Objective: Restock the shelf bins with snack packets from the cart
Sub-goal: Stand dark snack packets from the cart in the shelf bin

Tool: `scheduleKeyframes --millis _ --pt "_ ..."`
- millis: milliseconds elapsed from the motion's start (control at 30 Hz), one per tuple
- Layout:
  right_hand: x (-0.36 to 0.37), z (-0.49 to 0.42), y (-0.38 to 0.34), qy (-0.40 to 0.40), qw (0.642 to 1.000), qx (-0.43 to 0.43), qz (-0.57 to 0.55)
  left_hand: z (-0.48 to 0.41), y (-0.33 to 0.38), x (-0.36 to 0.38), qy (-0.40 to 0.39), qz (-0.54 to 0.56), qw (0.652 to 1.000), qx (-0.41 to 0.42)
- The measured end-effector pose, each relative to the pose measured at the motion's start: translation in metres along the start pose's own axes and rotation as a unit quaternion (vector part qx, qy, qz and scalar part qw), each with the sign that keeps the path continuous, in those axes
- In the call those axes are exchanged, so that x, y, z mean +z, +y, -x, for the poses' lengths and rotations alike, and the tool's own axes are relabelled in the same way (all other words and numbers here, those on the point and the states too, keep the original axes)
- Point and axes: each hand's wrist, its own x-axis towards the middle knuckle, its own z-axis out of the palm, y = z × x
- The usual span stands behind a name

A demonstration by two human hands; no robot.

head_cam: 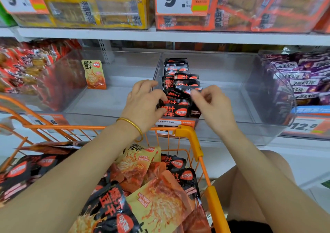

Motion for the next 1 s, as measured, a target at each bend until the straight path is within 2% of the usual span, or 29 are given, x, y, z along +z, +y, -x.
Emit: scheduleKeyframes --millis 67,133,233,300,433,767,833,1000 --pt "-0.002 -0.023 0.015 0.05 0.997 0.052 -0.027 -0.002 0.002 -0.001 0.008 0.011 1.0 0.0" --pt "-0.001 -0.051 0.032 0.06 0.988 0.134 -0.046 -0.005 0.005 -0.001 0.02 0.02 1.0 -0.001" --pt "0.013 -0.077 0.041 -0.031 0.938 0.317 -0.139 -0.012 0.011 -0.001 0.028 0.023 0.999 -0.009" --pt "0.026 -0.086 0.044 -0.066 0.909 0.368 -0.186 -0.017 0.014 0.002 0.017 0.023 0.999 -0.021" --pt "0.042 -0.085 0.032 -0.059 0.845 0.399 -0.351 -0.021 0.016 0.007 -0.025 0.069 0.995 -0.061" --pt "0.051 -0.07 0.006 -0.067 0.789 0.403 -0.458 -0.021 0.017 0.011 -0.034 0.105 0.991 -0.069" --pt "0.054 -0.072 0.004 -0.049 0.794 0.413 -0.442 -0.021 0.017 0.012 -0.03 0.106 0.991 -0.071" --pt "0.054 -0.078 -0.001 -0.026 0.837 0.427 -0.341 -0.022 0.016 0.012 -0.031 0.108 0.991 -0.077"
